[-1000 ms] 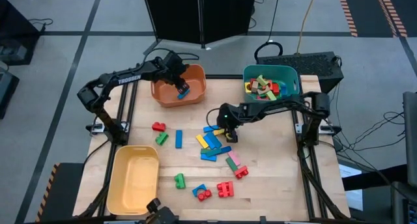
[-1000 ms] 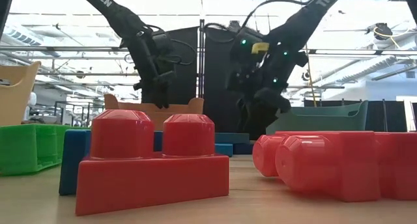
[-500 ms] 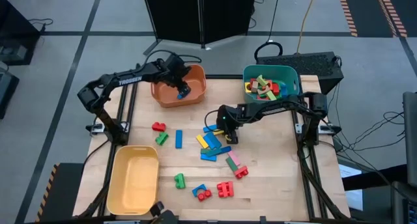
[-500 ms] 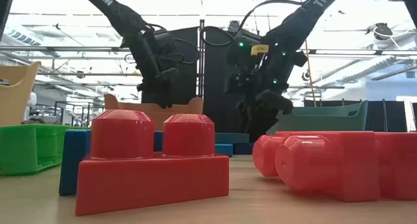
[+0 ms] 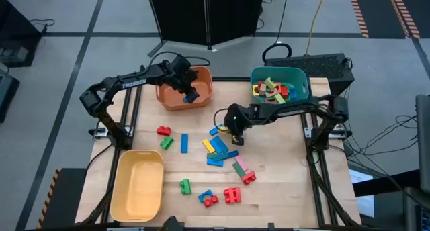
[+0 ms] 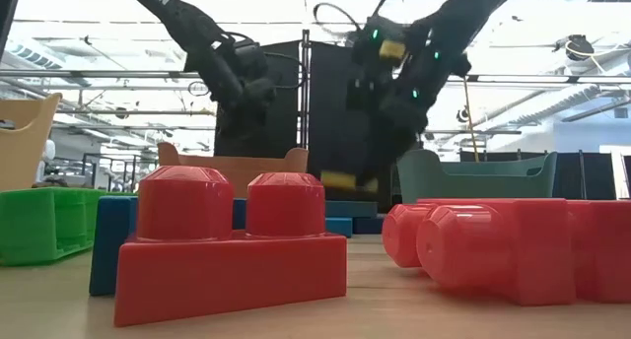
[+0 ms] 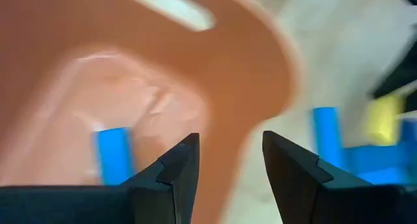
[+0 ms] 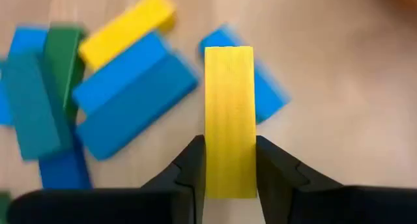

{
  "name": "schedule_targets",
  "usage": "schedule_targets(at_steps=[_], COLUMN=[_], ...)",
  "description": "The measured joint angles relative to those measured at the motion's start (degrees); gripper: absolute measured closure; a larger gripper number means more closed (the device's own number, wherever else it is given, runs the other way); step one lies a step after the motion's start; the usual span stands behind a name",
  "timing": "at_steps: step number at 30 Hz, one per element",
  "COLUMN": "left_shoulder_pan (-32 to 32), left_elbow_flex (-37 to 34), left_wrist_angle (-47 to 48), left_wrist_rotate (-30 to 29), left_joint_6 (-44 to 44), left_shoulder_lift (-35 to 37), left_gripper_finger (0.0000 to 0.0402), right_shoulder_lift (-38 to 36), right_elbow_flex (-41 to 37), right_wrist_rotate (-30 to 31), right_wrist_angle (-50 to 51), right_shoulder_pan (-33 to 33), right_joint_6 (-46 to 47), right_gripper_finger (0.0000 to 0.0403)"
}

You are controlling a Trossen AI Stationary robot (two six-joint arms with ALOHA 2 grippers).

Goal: Sort blocks by size
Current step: Put the yellow rectangular block into the orange bin

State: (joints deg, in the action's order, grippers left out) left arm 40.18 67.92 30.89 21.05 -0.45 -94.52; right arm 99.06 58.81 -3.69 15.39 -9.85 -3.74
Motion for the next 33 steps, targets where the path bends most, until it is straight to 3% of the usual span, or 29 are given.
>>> schedule_targets(at_steps=[6,11,18,33], left_shoulder_pan=[-1.6,-3.7,-6.2,-8.2], left_elbow_flex=[0.1,0.2,0.2,0.2], left_wrist_angle=[-9.5,-18.6,-26.4,-24.1], left_wrist_rotate=[12.9,16.8,22.4,14.9], left_joint_6=[-15.9,-28.0,-38.5,-38.3], left_shoulder_lift=[0.0,0.0,0.0,0.1], left_gripper_finger=[0.0237,0.0237,0.0237,0.0237], right_shoulder_lift=[-6.3,-8.4,-8.8,-8.7], right_elbow_flex=[0.1,0.1,0.1,4.8], right_wrist_rotate=[9.9,17.2,20.0,20.5], right_wrist_angle=[-3.0,-4.2,-5.3,-6.7], right_shoulder_pan=[-0.8,-1.8,-3.3,-3.7], right_joint_6=[-1.1,-2.9,-2.0,-5.2], right_gripper_finger=[0.0313,0.0313,0.0313,0.0312])
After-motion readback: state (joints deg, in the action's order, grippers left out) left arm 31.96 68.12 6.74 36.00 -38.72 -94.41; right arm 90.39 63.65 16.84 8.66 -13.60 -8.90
